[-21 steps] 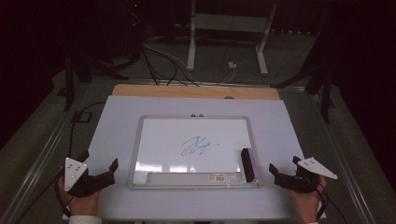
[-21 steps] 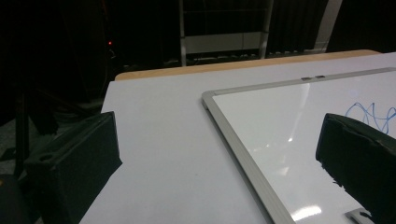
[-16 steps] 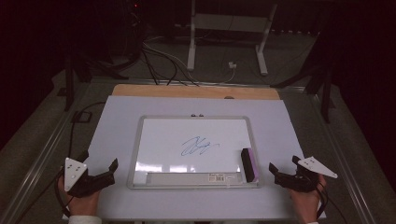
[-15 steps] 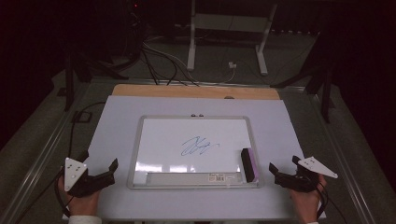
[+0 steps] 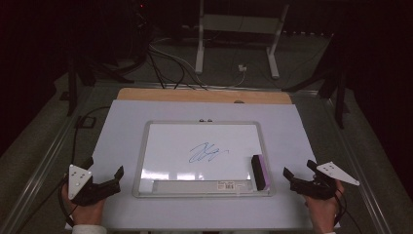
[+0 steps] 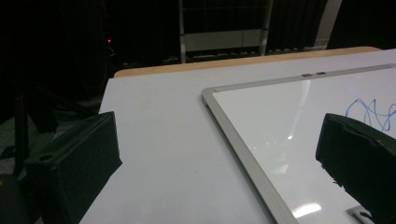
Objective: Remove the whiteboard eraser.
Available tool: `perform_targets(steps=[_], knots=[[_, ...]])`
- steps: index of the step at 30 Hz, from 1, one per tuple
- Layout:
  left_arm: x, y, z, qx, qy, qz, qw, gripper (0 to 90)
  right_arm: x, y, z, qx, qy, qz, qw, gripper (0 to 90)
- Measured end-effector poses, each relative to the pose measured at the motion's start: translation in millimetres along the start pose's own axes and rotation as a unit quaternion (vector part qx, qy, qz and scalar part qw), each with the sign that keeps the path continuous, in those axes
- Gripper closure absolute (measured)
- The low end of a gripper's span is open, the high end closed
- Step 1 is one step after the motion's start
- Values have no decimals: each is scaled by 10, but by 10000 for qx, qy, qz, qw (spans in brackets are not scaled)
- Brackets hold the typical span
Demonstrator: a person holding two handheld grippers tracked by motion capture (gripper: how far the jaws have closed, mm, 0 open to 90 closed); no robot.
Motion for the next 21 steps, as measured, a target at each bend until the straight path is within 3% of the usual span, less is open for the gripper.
perform_targets(steps=[12, 21], knots=[[14, -26, 21, -6, -15, -65, 10000, 5, 20, 238, -143, -126, 247, 108, 9996, 7], [16, -32, 20, -9, -16, -82, 10000, 5, 103, 301, -236, -238, 421, -132, 9987, 6]])
Point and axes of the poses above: each handheld gripper's, and its own axes: x roughly forward along the jaws, y roughly out of its top, z roughly to its right, the point moved 7 cm from there along x, roughly forward along the jaws, and after that the axes turned 14 degrees about z, right-handed, at the moved point
